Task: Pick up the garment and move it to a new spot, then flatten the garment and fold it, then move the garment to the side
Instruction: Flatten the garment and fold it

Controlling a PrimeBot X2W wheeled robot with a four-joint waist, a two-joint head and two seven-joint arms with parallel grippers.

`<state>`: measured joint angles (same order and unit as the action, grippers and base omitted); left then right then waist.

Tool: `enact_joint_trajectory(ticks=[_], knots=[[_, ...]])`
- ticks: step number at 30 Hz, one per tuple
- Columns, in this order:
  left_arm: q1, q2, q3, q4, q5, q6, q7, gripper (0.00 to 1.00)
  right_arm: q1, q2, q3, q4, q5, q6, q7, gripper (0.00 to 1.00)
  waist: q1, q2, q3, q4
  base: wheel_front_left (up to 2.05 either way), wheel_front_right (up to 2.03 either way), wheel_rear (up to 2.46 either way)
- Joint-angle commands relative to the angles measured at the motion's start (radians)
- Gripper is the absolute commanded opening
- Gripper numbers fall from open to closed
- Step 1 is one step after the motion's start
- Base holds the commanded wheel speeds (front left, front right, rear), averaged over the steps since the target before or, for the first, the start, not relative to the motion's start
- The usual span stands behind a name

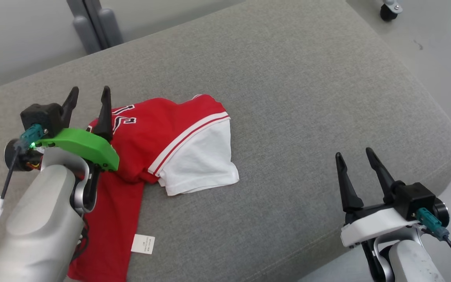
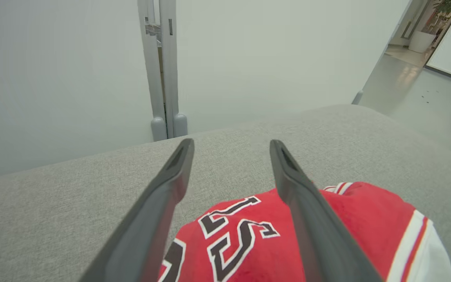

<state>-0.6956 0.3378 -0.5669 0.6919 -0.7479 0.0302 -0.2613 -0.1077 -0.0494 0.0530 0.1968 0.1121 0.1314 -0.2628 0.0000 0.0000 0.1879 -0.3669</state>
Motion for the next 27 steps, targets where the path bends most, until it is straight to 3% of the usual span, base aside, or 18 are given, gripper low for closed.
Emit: enact_joint_trajectory(ticks=[1,4,8,13,20,27], knots=[[0.043,-0.004,0.042,-0.062,0.038,0.015,-0.004,1.0,0.003,-0.002,-0.009,-0.011,-0.007,-0.001,-0.003,1.0,0.0,0.0,-0.023,0.03,0.0,0.0,0.0],[0.161,-0.032,0.154,-0.222,0.118,0.044,-0.004,1.0,0.008,-0.002,-0.022,-0.027,-0.031,-0.001,-0.003,1.0,0.0,0.0,-0.05,0.065,0.0,0.0,0.0],[0.319,-0.08,0.271,-0.387,0.209,0.049,-0.004,1.0,0.013,-0.001,-0.028,-0.046,-0.07,-0.001,-0.003,1.0,0.0,0.0,-0.086,0.113,0.0,0.0,0.0],[0.51,-0.146,0.38,-0.534,0.34,0.024,-0.004,1.0,0.017,-0.002,-0.032,-0.072,-0.111,-0.001,-0.003,1.0,0.0,0.0,-0.131,0.179,0.0,0.0,0.0],[0.702,-0.24,0.514,-0.635,0.455,-0.025,-0.004,1.0,0.034,-0.002,-0.033,-0.09,-0.118,-0.001,-0.003,1.0,0.0,0.0,-0.16,0.265,0.0,0.0,0.0],[0.837,-0.281,0.6,-0.684,0.517,-0.082,-0.004,1.0,0.072,-0.002,-0.021,-0.059,-0.114,-0.001,-0.003,1.0,0.0,0.0,-0.183,0.307,0.0,0.0,0.0]])
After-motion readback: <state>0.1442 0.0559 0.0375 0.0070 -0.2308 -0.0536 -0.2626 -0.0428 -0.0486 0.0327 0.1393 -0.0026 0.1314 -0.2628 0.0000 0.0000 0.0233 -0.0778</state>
